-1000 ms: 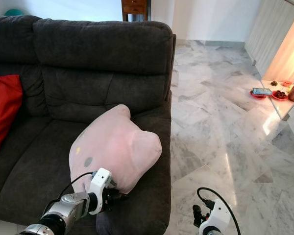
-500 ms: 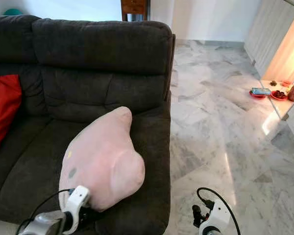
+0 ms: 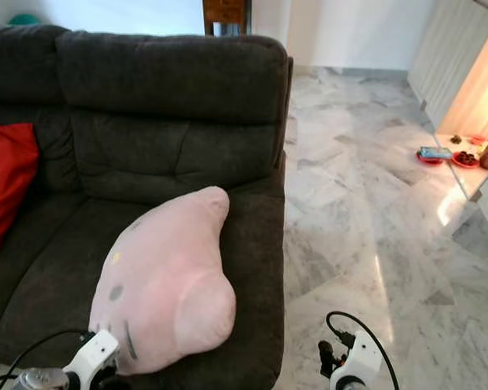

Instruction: Move the pillow to the sofa from floor

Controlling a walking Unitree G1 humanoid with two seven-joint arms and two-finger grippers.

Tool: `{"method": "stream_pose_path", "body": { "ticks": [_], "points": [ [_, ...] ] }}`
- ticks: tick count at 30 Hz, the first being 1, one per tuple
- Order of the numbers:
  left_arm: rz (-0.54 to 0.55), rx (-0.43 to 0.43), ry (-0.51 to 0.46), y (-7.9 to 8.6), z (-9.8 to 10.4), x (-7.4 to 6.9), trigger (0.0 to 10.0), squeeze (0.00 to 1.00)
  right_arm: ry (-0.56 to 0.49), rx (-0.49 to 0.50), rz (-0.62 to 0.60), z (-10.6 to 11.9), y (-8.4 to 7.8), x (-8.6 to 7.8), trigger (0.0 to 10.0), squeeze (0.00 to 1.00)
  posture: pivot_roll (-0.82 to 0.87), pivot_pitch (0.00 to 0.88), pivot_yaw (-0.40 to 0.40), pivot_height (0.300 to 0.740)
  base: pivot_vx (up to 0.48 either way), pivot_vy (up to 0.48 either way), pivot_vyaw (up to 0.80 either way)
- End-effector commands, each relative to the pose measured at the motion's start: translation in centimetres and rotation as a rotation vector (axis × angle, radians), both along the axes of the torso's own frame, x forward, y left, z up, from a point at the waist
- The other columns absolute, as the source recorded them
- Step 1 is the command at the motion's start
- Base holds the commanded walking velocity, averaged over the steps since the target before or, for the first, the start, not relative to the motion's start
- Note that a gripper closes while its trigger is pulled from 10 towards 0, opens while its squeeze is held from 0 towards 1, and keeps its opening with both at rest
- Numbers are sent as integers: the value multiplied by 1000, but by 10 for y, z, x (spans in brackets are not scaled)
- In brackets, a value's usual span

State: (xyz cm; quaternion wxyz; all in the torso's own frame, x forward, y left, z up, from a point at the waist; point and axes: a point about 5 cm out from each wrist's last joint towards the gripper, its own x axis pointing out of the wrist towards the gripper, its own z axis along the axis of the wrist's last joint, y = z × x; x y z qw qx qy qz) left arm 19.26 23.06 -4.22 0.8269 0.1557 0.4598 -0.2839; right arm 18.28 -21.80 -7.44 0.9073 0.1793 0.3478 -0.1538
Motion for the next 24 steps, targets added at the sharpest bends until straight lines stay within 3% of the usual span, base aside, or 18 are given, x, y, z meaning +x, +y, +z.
{"method": "stream_pose_path", "body": {
  "ticks": [1,3,8,9,13,19,21,24],
  "points": [
    [-18,35,3,-4,-4,-2,10000,0,3,3,6,0,1,1,10000,0,35,0,-34,740,0,0,0],
    [-27,54,-8,-5,-5,-2,10000,0,2,3,6,0,1,1,10000,0,35,0,-34,740,0,0,0],
    [107,72,-211,-6,8,12,10000,0,-1,0,5,1,0,2,10000,0,33,0,-36,740,0,0,0],
    [107,72,-211,-6,8,12,10000,0,-1,0,5,1,0,2,10000,0,33,0,-36,740,0,0,0],
    [172,88,-399,0,30,9,10000,0,2,-3,9,1,0,1,10000,0,42,0,-42,740,0,0,0],
    [201,33,-563,-8,61,6,10000,0,5,-3,21,1,0,2,10000,0,64,0,-48,740,0,0,0],
    [217,34,-598,-8,67,8,10000,0,5,-3,21,1,0,2,10000,0,66,0,-49,740,0,0,0],
    [326,75,-754,-1,89,22,10000,0,-1,0,22,2,0,4,10000,0,73,0,-51,740,0,0,0]
  ]
}}
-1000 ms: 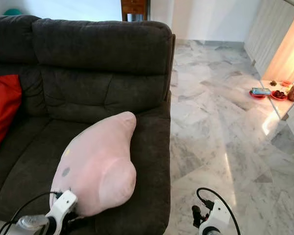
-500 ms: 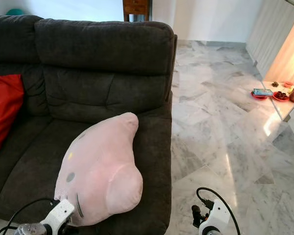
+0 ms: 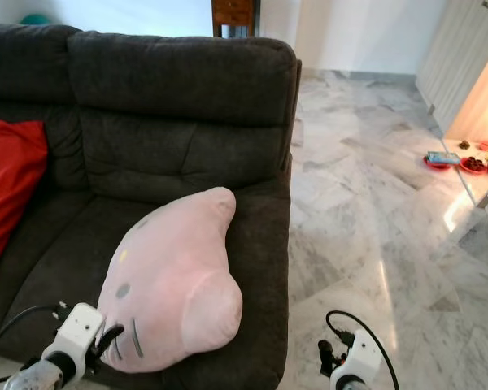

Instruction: Move the pillow to the sofa from floor

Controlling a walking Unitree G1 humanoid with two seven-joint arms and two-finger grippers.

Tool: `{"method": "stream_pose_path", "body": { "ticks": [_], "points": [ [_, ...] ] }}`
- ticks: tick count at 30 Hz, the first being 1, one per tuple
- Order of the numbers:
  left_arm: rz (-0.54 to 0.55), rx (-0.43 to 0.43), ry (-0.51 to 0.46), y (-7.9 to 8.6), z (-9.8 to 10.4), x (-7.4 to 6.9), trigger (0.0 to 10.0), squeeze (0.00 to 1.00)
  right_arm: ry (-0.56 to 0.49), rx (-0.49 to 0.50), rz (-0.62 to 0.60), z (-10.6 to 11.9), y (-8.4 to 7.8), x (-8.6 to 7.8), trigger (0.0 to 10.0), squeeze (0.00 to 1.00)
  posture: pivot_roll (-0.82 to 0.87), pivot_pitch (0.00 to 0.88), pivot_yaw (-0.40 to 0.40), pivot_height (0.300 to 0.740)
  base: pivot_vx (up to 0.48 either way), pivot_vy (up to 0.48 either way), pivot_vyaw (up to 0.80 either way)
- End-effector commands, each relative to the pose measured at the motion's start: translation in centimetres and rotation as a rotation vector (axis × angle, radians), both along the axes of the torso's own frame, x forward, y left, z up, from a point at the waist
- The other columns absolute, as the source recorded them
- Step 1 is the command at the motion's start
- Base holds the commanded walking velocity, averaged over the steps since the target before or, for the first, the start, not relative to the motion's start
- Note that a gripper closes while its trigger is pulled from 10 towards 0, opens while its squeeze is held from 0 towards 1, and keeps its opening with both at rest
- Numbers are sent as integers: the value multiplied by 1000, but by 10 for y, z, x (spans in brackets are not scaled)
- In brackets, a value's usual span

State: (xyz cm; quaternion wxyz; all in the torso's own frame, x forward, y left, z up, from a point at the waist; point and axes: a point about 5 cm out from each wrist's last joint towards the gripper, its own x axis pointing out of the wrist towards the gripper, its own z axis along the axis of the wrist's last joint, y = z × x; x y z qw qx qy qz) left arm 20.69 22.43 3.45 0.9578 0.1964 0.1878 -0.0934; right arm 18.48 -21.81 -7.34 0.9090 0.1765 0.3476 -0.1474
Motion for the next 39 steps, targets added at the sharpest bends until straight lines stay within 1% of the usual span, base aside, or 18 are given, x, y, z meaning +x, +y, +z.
{"method": "stream_pose_path", "body": {
  "ticks": [1,3,7,8,10,12,16,21,23,25,26,27,28,29,30,31,35,39],
  "points": [
    [58,20,-85,5,13,7,10000,0,2,1,8,1,0,2,10000,0,73,0,-51,740,0,0,0],
    [144,31,-161,9,19,18,10000,0,-6,1,5,1,1,3,10000,0,70,0,-50,740,0,0,0],
    [216,26,-233,9,24,33,10000,0,-25,0,-10,2,1,4,10000,0,69,0,-54,740,0,0,0],
    [227,16,-276,3,28,46,10000,0,-36,-10,-13,3,0,5,10000,0,69,0,-55,740,0,0,0],
    [227,11,-287,1,30,50,10000,0,-40,-14,-13,4,0,5,10000,0,69,0,-55,740,0,0,0],
    [204,-12,-329,-12,35,69,10000,0,-70,-42,15,6,-1,7,10000,0,67,0,-55,740,0,0,0],
    [198,-33,-381,-28,44,89,10000,0,-153,-77,43,13,-1,12,10000,0,37,0,-41,740,0,0,0],
    [174,-21,-412,-35,48,92,10000,0,-197,-111,85,17,-1,15,10000,0,33,0,-35,740,0,0,0],
    [177,-26,-415,-36,41,87,10000,0,-236,-113,88,20,-1,16,10000,0,31,0,-36,740,0,0,0],
    [178,-25,-413,-35,40,86,10000,0,-242,-117,91,20,-1,16,10000,0,31,0,-36,740,0,0,0],
    [174,-33,-410,-36,37,84,10000,0,-354,-153,101,41,1,45,10000,0,30,0,-36,740,0,0,0],
    [163,-38,-406,-38,35,82,10000,0,-443,-185,107,59,3,65,10000,0,31,0,-36,740,0,0,0],
    [163,-38,-406,-38,35,82,10000,0,-443,-185,107,59,3,65,10000,0,31,0,-36,740,0,0,0],
    [156,-44,-404,-39,34,82,10000,0,-506,-204,109,73,5,78,10000,0,31,0,-36,740,0,0,0],
    [148,-58,-403,-42,32,81,10000,0,-556,-217,103,83,5,86,10000,0,31,0,-32,740,0,0,0],
    [148,-58,-403,-42,32,81,10000,0,-556,-217,103,83,5,86,10000,0,31,0,-32,740,0,0,0],
    [125,-60,-411,-47,31,81,10000,0,-662,-253,93,103,3,99,10000,0,19,0,-24,740,0,0,0],
    [117,-53,-420,-48,32,81,10000,0,-686,-260,91,108,2,102,10000,0,17,0,-24,740,0,0,0]
  ]
}}
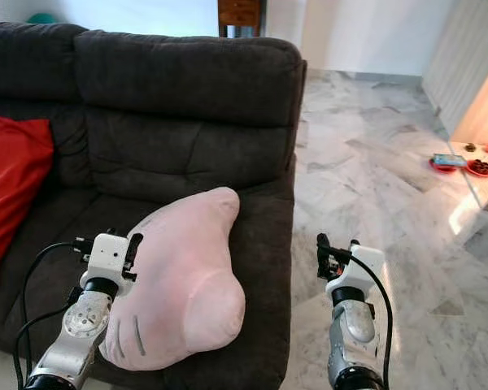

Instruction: Move the pillow to the sofa from floor

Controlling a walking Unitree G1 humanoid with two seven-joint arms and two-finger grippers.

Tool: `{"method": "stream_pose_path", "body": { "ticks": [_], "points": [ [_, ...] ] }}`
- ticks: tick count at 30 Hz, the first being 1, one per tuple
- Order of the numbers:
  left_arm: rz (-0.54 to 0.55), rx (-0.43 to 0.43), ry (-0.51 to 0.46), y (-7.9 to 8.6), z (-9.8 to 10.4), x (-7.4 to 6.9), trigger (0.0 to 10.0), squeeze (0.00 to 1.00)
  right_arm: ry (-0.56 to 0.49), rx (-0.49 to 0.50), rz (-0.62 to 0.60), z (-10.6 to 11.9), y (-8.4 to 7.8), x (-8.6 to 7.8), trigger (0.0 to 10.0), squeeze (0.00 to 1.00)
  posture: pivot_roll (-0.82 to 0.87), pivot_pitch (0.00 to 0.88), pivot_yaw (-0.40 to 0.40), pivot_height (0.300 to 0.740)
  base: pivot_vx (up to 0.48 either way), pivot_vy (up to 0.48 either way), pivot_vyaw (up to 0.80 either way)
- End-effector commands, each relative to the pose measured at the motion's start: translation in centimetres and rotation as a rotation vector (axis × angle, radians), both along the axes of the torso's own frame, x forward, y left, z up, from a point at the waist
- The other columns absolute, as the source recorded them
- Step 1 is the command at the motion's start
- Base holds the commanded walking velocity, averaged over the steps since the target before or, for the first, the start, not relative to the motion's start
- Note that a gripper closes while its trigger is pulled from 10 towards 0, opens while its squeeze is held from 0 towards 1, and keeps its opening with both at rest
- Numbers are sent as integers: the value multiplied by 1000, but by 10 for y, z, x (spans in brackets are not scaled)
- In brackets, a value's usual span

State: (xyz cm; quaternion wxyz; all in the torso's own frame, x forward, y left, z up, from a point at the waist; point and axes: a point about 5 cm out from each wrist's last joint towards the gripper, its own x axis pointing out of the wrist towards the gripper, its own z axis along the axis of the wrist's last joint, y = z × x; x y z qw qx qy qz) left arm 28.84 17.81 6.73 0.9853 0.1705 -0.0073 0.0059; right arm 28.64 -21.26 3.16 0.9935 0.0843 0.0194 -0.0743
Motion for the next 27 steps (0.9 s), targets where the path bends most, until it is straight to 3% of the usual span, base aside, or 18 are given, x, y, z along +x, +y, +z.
{"method": "stream_pose_path", "body": {
  "ticks": [1,13,27],
  "points": [
    [0,10,-10,-1,-1,0,10000,0,-31,-12,-7,6,-3,2,10000,0,11,0,-21,740,0,0,0],
    [30,32,-48,3,2,0,10000,0,16,-11,1,-7,5,-11,10000,0,12,0,-21,740,0,0,0],
    [36,28,-53,1,2,2,10000,0,36,-8,9,-3,6,-3,10000,0,24,0,-33,740,0,-292,0]
  ]
}}
